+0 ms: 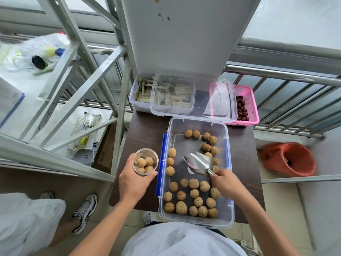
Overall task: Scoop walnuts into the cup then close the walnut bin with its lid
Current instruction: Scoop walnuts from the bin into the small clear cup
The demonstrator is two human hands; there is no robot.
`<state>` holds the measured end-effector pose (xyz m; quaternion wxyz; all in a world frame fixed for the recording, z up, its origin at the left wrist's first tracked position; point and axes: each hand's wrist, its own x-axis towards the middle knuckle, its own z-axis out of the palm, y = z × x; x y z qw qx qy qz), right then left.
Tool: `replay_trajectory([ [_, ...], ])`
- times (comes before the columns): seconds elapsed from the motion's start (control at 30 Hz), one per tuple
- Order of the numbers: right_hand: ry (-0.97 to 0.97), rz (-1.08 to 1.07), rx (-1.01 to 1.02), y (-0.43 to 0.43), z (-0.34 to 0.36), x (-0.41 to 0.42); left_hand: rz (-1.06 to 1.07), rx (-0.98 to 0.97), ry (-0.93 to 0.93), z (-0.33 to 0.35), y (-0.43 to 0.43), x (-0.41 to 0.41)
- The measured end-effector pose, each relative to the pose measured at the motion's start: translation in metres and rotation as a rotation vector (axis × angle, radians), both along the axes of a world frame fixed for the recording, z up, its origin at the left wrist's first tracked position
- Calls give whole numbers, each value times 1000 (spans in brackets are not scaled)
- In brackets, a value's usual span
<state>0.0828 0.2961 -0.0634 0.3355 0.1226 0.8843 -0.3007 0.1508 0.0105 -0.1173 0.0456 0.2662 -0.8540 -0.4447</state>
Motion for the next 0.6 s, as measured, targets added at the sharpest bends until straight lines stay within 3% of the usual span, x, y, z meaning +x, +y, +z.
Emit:
replay_trajectory([
  [0.2, -107, 229, 53, 3, 34, 17, -3, 12, -2, 0, 0, -2],
  [0.33, -84, 317, 128, -14, 17, 20, -9, 18, 5, 1, 2, -3],
  [0.6, 92, 130, 129, -50, -39, 4, -13, 30, 23, 6, 3, -3],
])
